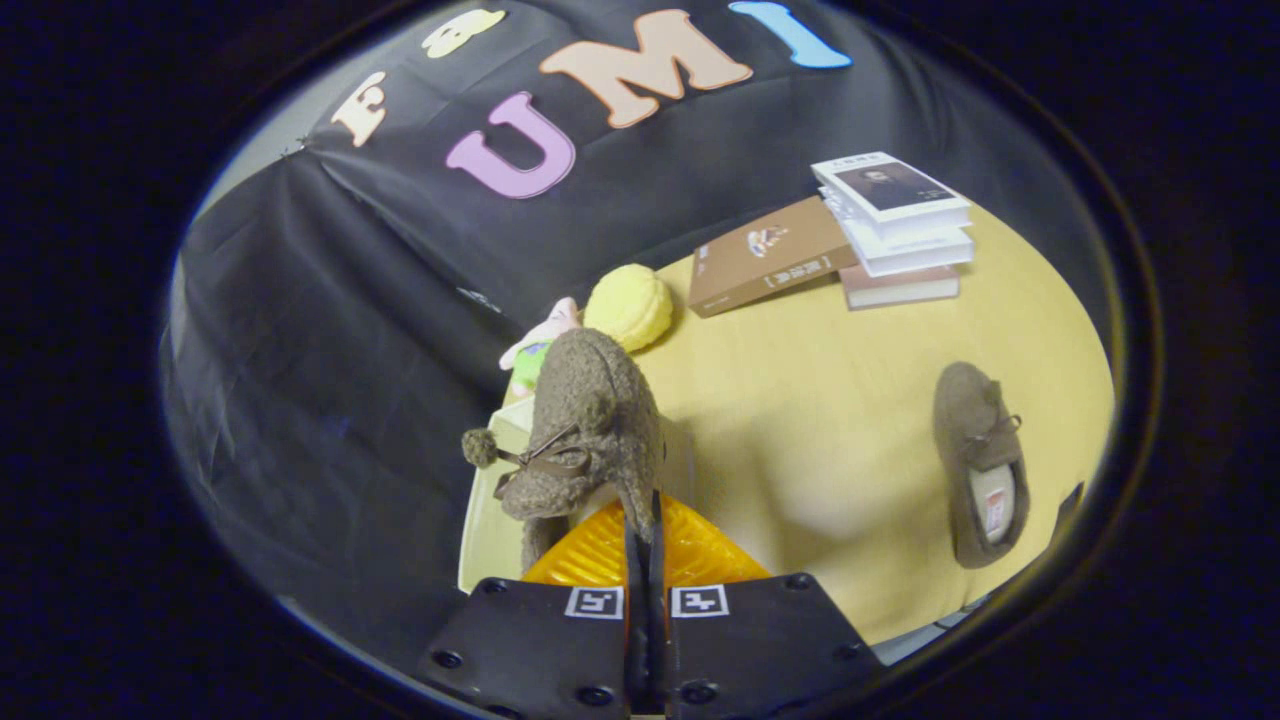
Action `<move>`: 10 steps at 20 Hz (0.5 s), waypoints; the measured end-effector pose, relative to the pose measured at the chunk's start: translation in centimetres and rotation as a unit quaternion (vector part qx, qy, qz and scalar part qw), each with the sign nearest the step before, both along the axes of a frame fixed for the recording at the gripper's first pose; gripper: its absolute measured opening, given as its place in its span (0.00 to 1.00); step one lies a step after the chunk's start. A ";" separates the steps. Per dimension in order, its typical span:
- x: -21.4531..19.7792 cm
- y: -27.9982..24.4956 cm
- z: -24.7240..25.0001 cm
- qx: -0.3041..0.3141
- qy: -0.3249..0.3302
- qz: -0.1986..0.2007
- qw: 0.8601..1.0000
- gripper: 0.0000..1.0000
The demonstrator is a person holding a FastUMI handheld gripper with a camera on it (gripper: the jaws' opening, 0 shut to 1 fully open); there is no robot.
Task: Open the storage box then place both shoes into the box .Put the left shoe in first, then the right shoe, with the right side of both shoes facing outward in a uniform manner.
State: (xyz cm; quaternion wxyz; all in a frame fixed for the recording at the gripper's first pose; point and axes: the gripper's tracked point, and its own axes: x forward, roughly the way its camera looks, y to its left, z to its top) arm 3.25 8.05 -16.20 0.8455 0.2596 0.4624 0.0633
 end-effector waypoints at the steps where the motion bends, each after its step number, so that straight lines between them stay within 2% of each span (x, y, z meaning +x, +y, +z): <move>1: 0.3 1.0 0.3 0.002 -0.003 0.005 1.000 0.04; 10: 1.2 10.5 -2.6 0.013 0.027 0.026 0.999 0.04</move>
